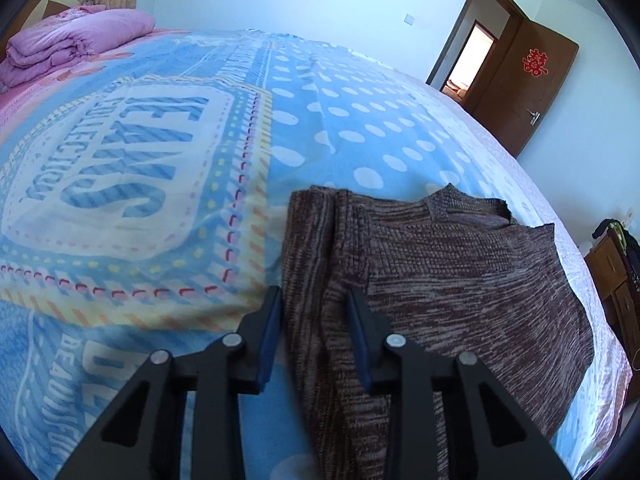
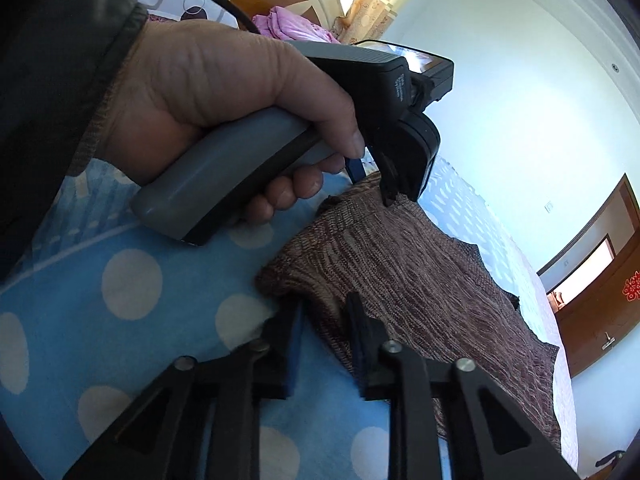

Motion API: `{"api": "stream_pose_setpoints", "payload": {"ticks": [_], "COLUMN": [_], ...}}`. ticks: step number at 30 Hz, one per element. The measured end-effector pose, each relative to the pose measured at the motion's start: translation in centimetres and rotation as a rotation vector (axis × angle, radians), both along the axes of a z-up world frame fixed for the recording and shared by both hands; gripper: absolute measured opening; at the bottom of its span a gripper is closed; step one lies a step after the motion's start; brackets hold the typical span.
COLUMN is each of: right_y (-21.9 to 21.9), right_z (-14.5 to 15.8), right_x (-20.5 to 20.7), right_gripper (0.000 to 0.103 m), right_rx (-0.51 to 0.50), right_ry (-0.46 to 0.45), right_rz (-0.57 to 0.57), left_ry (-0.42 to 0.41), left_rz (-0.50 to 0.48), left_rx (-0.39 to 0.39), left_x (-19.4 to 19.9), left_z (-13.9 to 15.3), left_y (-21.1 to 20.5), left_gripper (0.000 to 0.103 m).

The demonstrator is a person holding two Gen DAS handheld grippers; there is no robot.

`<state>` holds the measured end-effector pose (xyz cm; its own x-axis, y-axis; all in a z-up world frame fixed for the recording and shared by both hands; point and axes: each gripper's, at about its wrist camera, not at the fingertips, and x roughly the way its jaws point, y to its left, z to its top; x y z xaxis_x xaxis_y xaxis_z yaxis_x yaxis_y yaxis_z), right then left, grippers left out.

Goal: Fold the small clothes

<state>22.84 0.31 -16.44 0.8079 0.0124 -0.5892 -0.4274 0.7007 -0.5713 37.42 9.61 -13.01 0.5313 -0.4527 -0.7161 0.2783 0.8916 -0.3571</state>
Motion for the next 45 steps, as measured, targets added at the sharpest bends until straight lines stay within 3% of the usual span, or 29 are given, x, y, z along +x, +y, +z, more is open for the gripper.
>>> {"api": "stream_pose_setpoints", "payload": {"ticks": [2, 8, 16, 24, 37, 45], "right_y": [-0.2, -1.9, -4.0, -6.6, -11.9, -15.6], "right_z": [-0.2, 0.0, 0.6, 1.9, 3.4, 4.5], "right_x": [0.1, 1.3, 2.7, 3.2, 2.1, 0.9], "right_gripper": [0.008, 0.007, 0.006, 0.006, 0.006, 0.004], "right_rx": [0.008, 0.094, 0.231, 0.44, 0.763, 0.915], "right_ry": [-0.002, 0.019, 0.067, 0.125, 0.148, 0.142], "right_rz": [-0.006, -0.003, 0.008, 0.02, -0.021, -0.054], "left_ry": [0.007, 0.058, 0.072, 0.088, 0.055, 0.039], "left_rz": [0.0, 0.019, 0.024, 0.063, 0.106, 0.078], "left_rx": [-0.033, -0.212, -0.257, -0.235, -0.194, -0.281], "left_x": [0.1, 0.6, 0.7, 0.0, -2.1, -1.9], "left_z": [-0.2, -1.3, -1.5, -0.4, 4.7, 7.6], "left_y": [0.4, 2.6, 2.8, 2.6, -0.5, -3.3], "left_gripper": [0.025, 0.015, 0.012, 0.008, 0.007, 0.007]}}
